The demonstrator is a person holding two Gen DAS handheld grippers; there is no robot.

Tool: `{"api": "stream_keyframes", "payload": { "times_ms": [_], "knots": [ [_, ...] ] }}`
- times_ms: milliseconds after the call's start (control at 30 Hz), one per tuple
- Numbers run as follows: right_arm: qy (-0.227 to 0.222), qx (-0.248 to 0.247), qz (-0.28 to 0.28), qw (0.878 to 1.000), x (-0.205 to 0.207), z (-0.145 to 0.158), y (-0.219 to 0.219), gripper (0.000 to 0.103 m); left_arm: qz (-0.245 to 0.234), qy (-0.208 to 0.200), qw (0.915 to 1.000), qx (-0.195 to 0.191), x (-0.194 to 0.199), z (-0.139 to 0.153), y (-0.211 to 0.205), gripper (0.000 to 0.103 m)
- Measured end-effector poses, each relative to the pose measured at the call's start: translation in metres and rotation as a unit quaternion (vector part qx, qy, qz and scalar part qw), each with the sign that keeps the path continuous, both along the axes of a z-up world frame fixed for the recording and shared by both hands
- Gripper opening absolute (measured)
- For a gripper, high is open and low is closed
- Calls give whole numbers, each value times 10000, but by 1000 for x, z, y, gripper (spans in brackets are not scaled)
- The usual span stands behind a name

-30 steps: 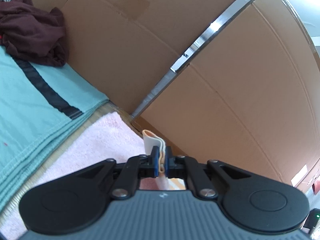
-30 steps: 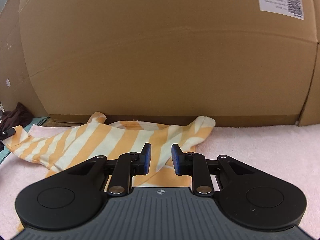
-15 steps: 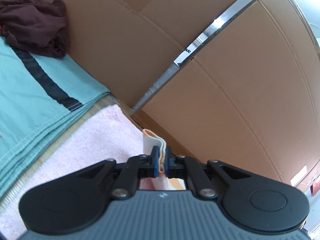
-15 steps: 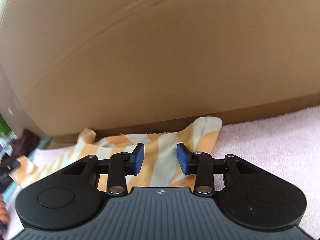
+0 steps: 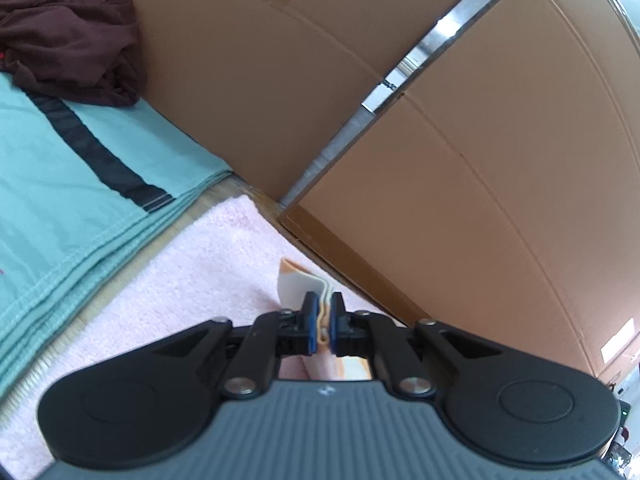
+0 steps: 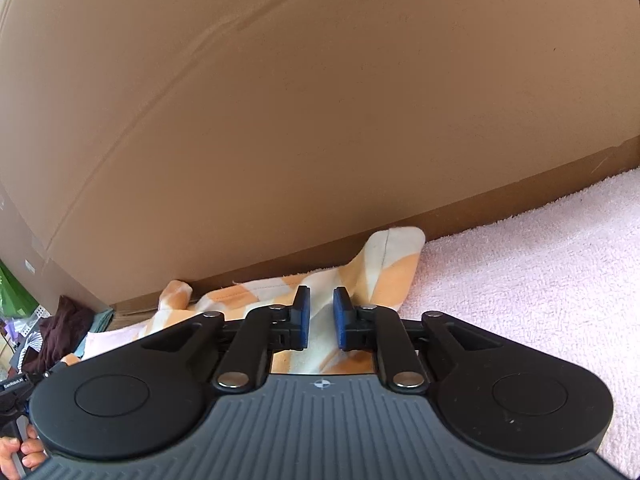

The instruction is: Fold clothes

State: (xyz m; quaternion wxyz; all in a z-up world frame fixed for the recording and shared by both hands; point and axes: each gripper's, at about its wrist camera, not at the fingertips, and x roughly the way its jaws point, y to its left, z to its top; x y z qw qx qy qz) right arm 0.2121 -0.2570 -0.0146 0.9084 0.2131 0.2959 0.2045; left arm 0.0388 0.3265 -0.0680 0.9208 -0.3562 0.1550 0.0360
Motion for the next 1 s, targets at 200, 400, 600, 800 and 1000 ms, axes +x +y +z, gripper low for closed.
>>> {"api": "stream_keyframes", "payload": {
  "times_ms": [200, 400, 600, 800, 1000],
  "knots": [
    [55, 300, 1339, 9905, -113, 25, -14, 22, -24, 107, 9999, 9, 1, -1, 0, 2],
    [299, -209, 2609, 9647, -256, 13, -8, 37, -88, 68, 9999, 77, 0, 0, -3, 3],
    [352, 59, 2763, 9604, -318, 1, -6, 40, -171, 39, 9997, 171, 1, 2, -5, 3],
    [-126, 473, 2280, 9724, -295, 10, -8, 40, -186, 132, 9994, 265, 4, 3, -7, 2],
    [-127, 266, 1429, 9893, -253, -1, 3, 36, -151, 16, 9998, 136, 0, 6, -4, 1]
  ]
}}
